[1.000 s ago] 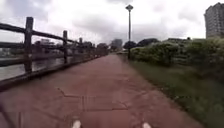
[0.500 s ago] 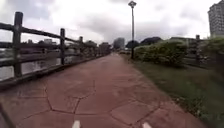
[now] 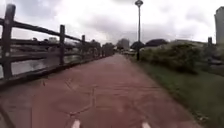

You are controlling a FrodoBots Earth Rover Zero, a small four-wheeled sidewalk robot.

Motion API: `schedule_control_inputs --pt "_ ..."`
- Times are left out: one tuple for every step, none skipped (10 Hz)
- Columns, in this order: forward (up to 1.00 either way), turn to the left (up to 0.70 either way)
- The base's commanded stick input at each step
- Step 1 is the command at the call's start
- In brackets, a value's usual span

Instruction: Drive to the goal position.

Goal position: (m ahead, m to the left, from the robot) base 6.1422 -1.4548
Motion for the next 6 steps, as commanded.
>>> schedule_control_inputs --pt "0.85 -0.24" --pt "0.85 -0.24" --pt "0.85 -0.24" --pt "0.85 -0.24" --pt "0.85 -0.24" --pt "0.85 -0.24"
